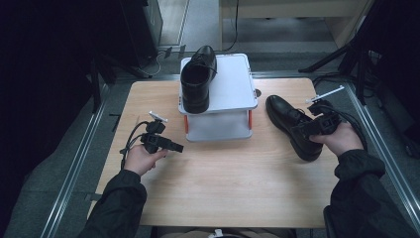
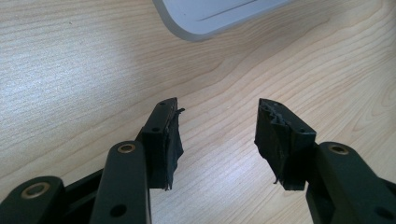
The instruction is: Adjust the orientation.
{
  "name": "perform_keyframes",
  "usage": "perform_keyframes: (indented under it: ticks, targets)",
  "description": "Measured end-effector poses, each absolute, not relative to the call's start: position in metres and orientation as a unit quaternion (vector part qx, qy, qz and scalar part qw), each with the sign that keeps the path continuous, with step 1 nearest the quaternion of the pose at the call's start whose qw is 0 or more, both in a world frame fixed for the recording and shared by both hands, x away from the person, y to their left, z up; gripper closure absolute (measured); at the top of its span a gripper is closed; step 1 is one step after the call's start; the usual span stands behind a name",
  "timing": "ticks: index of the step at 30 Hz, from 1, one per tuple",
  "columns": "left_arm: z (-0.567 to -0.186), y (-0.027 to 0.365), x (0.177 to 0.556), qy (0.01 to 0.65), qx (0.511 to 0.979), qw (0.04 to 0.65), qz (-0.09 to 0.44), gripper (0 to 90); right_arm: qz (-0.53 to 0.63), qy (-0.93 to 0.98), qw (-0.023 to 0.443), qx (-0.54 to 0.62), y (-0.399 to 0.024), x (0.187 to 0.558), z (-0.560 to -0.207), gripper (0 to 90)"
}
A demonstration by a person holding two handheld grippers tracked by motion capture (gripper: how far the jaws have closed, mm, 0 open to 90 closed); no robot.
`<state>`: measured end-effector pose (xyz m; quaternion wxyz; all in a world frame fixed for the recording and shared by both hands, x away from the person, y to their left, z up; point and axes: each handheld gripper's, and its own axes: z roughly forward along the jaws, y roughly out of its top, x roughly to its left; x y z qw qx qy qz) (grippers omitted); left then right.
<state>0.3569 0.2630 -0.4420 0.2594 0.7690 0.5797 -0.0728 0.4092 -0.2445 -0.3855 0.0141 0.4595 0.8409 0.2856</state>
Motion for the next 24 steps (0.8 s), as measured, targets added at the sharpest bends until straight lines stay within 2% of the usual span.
perform_keyframes:
  ticks: [7,10,11,12,19,24]
  targets:
    - [-0.443,0.263,0.357,0.577,0.773,0.253,-0.068,50.1,0.225,0.845,0.001,0.484,-0.246,0.425,-0.406,69.2]
    - [-0.443,0.263,0.357,0.577,0.775,0.25,-0.065,50.0,0.214,0.844,-0.008,0.492,-0.242,0.432,-0.412,78.3]
    - [-0.444,0.262,0.357,0.576,0.776,0.248,-0.066,49.9,0.206,0.839,-0.017,0.503,-0.24,0.435,-0.414,84.5]
    - [-0.444,0.261,0.357,0.576,0.777,0.245,-0.065,49.8,0.205,0.833,-0.032,0.513,-0.239,0.438,-0.415,85.4]
    - [-0.444,0.257,0.356,0.568,0.784,0.242,-0.065,49.8,0.184,0.822,-0.043,0.537,-0.226,0.445,-0.411,86.3]
    - [-0.444,0.258,0.356,0.572,0.781,0.239,-0.07,49.7,0.199,0.801,-0.075,0.56,-0.209,0.455,-0.412,84.9]
